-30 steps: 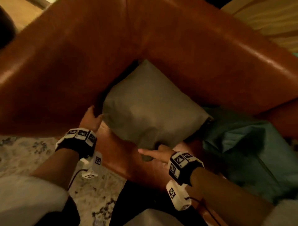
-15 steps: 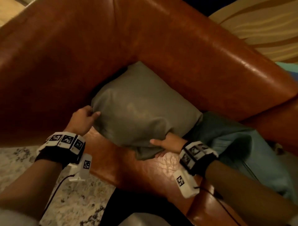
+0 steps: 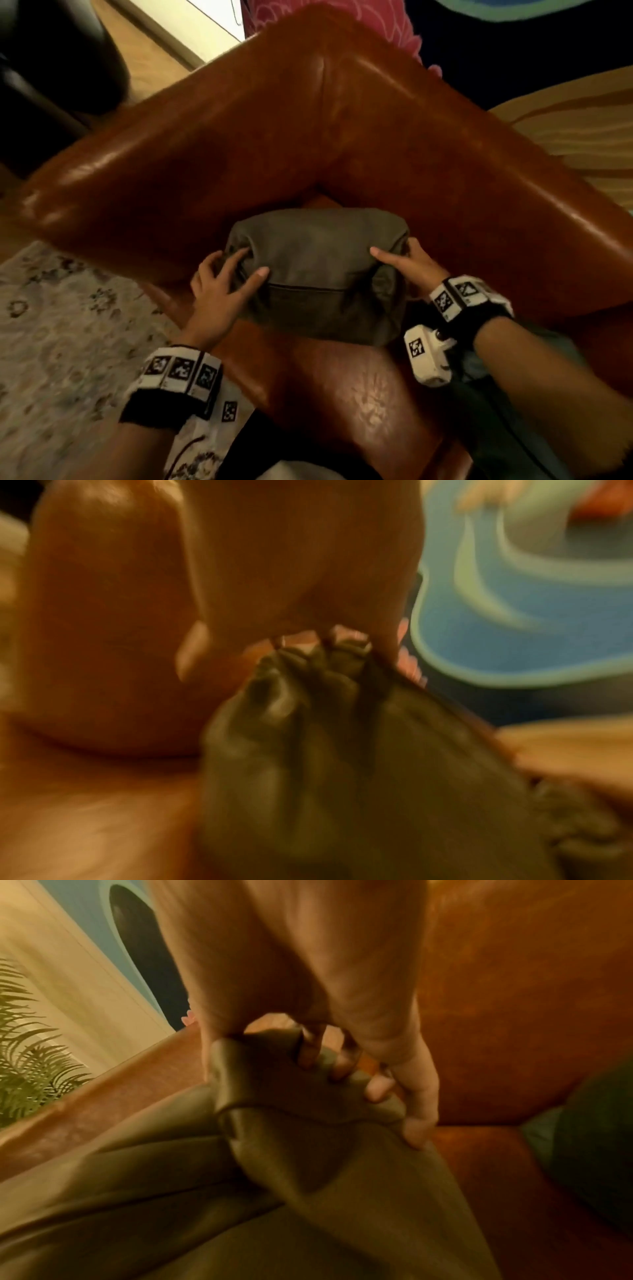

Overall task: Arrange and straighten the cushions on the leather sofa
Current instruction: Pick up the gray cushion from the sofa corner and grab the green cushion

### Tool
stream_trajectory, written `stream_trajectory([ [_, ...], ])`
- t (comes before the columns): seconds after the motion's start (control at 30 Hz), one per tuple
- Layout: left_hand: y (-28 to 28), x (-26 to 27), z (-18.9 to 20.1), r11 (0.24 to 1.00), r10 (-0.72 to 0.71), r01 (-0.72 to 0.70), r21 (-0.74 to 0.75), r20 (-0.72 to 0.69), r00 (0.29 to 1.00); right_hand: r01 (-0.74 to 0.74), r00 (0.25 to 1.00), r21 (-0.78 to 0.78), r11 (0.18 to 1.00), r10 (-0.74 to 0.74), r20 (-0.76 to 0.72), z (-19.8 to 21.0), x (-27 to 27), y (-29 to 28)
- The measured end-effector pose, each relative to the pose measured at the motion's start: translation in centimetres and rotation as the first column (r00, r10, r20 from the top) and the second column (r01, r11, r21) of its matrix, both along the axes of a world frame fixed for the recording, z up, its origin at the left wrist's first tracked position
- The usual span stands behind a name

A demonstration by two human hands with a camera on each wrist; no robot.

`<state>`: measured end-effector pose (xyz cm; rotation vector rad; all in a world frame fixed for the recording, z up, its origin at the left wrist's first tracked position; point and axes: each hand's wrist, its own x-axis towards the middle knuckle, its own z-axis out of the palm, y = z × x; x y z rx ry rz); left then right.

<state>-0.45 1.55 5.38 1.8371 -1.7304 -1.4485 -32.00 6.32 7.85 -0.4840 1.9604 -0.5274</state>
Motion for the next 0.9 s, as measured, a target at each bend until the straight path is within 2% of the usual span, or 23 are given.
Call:
stream_trajectory([
  [0.1,0.9,0.7,-0.5,0.990,0.112,-0.093,0.111,-0.190,0.975,-0.008,0.999,0.027,1.000,0.009,-0.048,-1.4,1.2,2.5],
  [0.23,1.4,1.8,-0.8,0.978,0.085,-0.099,-0.184,-0.086,0.993,0.026,0.999,-0.153,0.988,-0.020,0.040,-0.1,1.3,3.2],
  [0.3,1.5,1.8,0.4,0.946,0.161,-0.172,-0.274,-0.063,0.985,0.011,1.000,-0.274,0.962,-0.004,0.024,2.1,0.6,0.9],
  [0.37,1.3,2.0,1.5,0.898,0.283,-0.301,-0.322,-0.103,0.954,0.003,1.000,-0.430,0.903,-0.004,-0.001,5.2,0.3,-3.4],
  [0.43,1.5,2.0,3.0,0.863,0.355,-0.409,-0.297,-0.219,0.909,-0.002,1.000,-0.550,0.835,0.014,0.019,8.2,0.5,-8.3],
  [0.47,1.7,1.8,3.7,0.872,0.361,-0.427,-0.241,-0.275,0.891,0.027,0.997,-0.569,0.822,0.020,0.076,8.8,0.7,-10.3],
  [0.53,2.4,1.3,3.8,0.904,0.352,-0.404,-0.144,-0.288,0.891,0.007,0.993,-0.505,0.863,0.053,0.103,8.5,1.6,-12.8],
  [0.63,2.3,1.2,1.4,0.935,0.340,-0.351,-0.052,-0.147,0.929,-0.107,0.994,-0.222,0.969,0.102,-0.034,4.6,3.3,-11.9],
  [0.67,1.9,1.6,0.3,0.935,0.349,-0.355,-0.028,-0.115,0.930,-0.106,0.994,-0.136,0.985,0.104,-0.023,2.8,3.8,-11.0],
  [0.73,1.0,2.7,-1.6,0.929,0.370,-0.371,0.006,-0.068,0.927,-0.058,0.994,-0.034,0.998,0.061,0.095,0.2,5.2,-8.9],
  [0.77,0.6,3.3,-2.3,0.928,0.373,-0.372,0.027,-0.071,0.925,0.003,0.982,-0.009,1.000,-0.001,0.186,-0.8,5.8,-8.2],
  [0.83,0.1,3.9,-3.0,0.912,0.410,-0.398,0.101,-0.211,0.887,0.147,0.939,-0.044,0.988,-0.125,0.321,-1.7,7.0,-7.4],
  [0.9,-0.3,3.9,-3.1,0.881,0.472,-0.439,0.175,-0.328,0.818,0.248,0.939,-0.144,0.958,-0.200,0.281,-1.9,7.7,-7.8],
])
